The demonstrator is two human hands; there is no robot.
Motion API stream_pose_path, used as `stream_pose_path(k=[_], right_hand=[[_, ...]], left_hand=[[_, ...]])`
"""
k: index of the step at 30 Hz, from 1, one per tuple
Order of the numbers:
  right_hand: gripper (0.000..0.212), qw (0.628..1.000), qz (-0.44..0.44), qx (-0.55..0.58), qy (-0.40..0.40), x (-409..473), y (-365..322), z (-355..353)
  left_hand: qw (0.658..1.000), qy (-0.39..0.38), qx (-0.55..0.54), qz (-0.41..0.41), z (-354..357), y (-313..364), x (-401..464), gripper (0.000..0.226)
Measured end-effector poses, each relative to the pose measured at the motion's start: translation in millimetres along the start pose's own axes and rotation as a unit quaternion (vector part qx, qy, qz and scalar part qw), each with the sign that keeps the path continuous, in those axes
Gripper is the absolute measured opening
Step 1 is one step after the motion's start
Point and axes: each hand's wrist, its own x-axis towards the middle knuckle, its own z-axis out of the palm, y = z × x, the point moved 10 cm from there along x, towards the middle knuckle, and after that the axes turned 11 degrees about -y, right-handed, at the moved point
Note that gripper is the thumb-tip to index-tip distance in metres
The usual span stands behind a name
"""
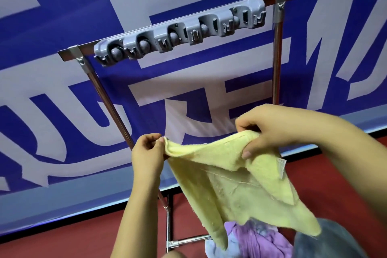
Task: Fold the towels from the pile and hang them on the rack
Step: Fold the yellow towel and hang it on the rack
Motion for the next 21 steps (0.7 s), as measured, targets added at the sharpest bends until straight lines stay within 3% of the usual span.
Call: stream_pose_path(k=[6, 9, 11, 14, 17, 21], right_hand=[[0.018, 0.998, -0.015, 0.032, 0.052, -2, 7, -22], [0.015, 0.992, -0.040, 0.066, 0.097, 0, -1, -32], [0.012, 0.989, -0.058, 0.084, 0.107, 4, -11, -34], [0.006, 0.989, -0.067, 0.083, 0.105, 14, -24, -30], [0.005, 0.980, -0.084, 0.115, 0.138, 21, -35, -30], [0.014, 0.945, -0.098, 0.243, 0.194, 16, -27, -32]], left_hand=[[1.000, 0.008, 0.016, -0.014, -7, -2, 5, 0.007], [0.983, -0.091, 0.153, -0.030, 17, -1, 4, 0.006], [0.964, -0.153, 0.219, 0.000, 36, 15, -8, 0.014], [0.958, -0.251, 0.099, 0.097, 65, 62, -37, 0.031], [0.914, -0.394, 0.005, 0.096, 99, 75, -59, 0.046], [0.933, -0.342, 0.046, 0.098, 97, 72, -53, 0.020]])
